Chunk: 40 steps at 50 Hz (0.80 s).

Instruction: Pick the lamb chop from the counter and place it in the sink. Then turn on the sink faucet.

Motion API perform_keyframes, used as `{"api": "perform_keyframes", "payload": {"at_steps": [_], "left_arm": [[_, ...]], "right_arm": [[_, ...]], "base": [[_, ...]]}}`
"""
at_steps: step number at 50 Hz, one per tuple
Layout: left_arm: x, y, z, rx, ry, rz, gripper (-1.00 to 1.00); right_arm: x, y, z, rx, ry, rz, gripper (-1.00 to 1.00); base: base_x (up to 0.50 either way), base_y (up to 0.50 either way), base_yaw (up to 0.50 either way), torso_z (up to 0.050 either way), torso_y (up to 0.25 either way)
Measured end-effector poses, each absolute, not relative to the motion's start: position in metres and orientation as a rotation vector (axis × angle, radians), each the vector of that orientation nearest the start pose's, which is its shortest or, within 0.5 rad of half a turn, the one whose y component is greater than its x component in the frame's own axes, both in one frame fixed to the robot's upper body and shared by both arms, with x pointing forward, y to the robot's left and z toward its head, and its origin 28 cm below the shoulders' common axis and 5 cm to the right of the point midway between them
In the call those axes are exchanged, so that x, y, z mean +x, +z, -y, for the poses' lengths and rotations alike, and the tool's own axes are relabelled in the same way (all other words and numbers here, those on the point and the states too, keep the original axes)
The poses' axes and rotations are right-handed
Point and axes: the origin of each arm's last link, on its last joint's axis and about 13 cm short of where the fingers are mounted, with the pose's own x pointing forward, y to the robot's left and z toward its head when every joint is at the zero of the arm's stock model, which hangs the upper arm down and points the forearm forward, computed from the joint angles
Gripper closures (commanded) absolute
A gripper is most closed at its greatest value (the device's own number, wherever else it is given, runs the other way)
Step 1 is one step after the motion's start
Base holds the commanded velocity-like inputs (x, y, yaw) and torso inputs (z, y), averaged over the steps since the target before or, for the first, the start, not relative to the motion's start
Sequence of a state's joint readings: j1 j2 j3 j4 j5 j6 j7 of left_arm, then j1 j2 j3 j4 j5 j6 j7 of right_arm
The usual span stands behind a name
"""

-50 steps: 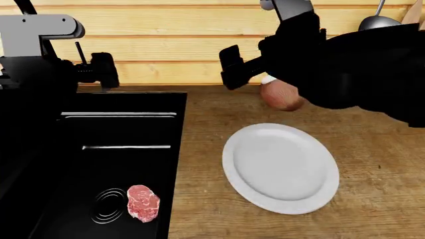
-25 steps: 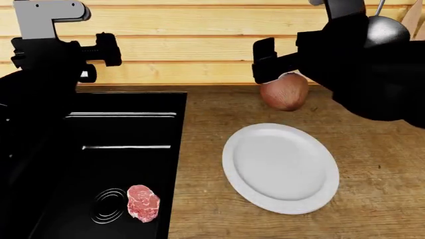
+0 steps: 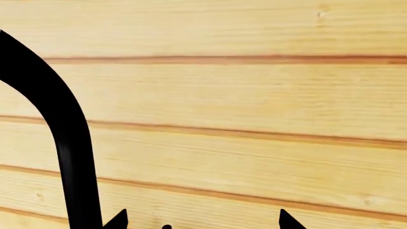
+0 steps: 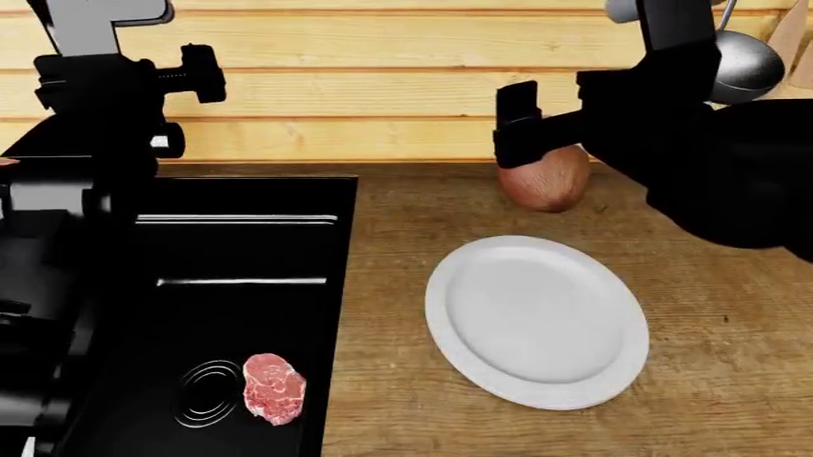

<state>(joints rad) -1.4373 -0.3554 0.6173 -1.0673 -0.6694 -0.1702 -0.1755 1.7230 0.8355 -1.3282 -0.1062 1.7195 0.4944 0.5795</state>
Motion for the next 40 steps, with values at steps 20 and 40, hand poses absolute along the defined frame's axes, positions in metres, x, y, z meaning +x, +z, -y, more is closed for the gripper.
{"api": "perform_keyframes", "payload": {"at_steps": [20,40], "left_arm": [[0.43,0.263,-0.306,0.023,0.257,0.114,-1.0],[0.432,0.278,-0.3,0.012,0.246,0.126,-1.0]], "right_arm": [[0.29,0.316,0.126,-0.092,0.303,-0.121,-1.0],[0.29,0.312,0.128,-0.084,0.306,-0.129,-1.0]], "base": [[0.0,0.0,0.0,0.0,0.0],[0.0,0.0,0.0,0.0,-0.146]]}}
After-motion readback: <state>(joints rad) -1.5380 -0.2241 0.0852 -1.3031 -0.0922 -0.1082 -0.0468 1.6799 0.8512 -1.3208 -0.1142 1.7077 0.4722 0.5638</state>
